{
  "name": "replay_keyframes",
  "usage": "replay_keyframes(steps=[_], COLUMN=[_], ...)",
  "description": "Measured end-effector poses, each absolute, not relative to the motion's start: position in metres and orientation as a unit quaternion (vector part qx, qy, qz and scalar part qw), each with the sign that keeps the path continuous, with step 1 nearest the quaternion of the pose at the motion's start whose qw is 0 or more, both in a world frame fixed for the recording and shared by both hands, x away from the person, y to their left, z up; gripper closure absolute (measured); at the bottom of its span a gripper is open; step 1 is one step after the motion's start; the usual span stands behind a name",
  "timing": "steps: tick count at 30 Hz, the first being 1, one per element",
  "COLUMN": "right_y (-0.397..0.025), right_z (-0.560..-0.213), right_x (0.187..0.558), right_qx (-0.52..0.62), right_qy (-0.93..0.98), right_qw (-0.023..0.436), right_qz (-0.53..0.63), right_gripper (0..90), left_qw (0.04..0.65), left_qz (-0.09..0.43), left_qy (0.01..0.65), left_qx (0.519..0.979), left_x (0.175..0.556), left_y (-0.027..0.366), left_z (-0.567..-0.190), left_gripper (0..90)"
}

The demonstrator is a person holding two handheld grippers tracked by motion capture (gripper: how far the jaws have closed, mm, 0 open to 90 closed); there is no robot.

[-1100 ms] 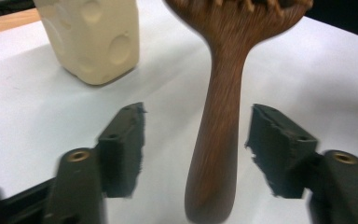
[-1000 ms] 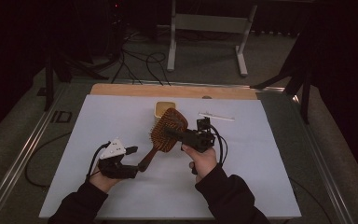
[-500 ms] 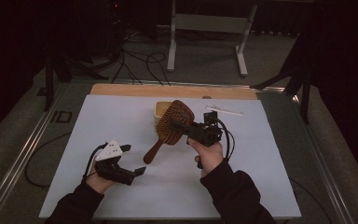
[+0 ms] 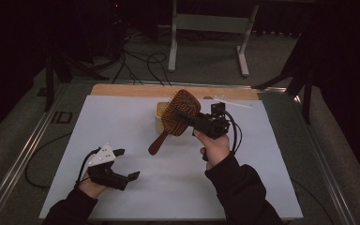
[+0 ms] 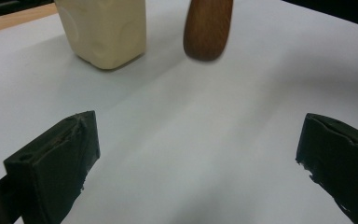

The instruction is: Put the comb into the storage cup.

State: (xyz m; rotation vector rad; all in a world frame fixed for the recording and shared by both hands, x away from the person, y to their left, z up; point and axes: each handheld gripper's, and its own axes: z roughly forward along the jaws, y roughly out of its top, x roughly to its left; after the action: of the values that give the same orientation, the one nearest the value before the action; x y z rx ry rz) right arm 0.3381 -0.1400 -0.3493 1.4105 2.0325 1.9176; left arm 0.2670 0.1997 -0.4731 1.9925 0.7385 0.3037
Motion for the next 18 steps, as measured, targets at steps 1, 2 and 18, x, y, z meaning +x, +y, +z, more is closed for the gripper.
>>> replay_keyframes(steps=[1,2,18], right_y=[-0.141,-0.142,-0.145], right_z=[-0.347,-0.345,-0.317], right_x=[0.339,0.339,0.355], right_qx=[0.45,0.449,0.44], right_qy=[0.648,0.647,0.648], right_qw=[0.007,0.01,0.053], right_qz=[0.614,0.616,0.62], right_gripper=[52.3,52.3,52.4], left_qw=[0.475,0.475,0.476], left_qz=[0.127,0.127,0.134], left_qy=[0.303,0.302,0.308], left_qx=[0.816,0.817,0.813], left_x=[0.266,0.265,0.252], left_y=[0.201,0.202,0.217], left_z=[-0.474,-0.474,-0.486], left_gripper=[0.0,0.0,0.0])
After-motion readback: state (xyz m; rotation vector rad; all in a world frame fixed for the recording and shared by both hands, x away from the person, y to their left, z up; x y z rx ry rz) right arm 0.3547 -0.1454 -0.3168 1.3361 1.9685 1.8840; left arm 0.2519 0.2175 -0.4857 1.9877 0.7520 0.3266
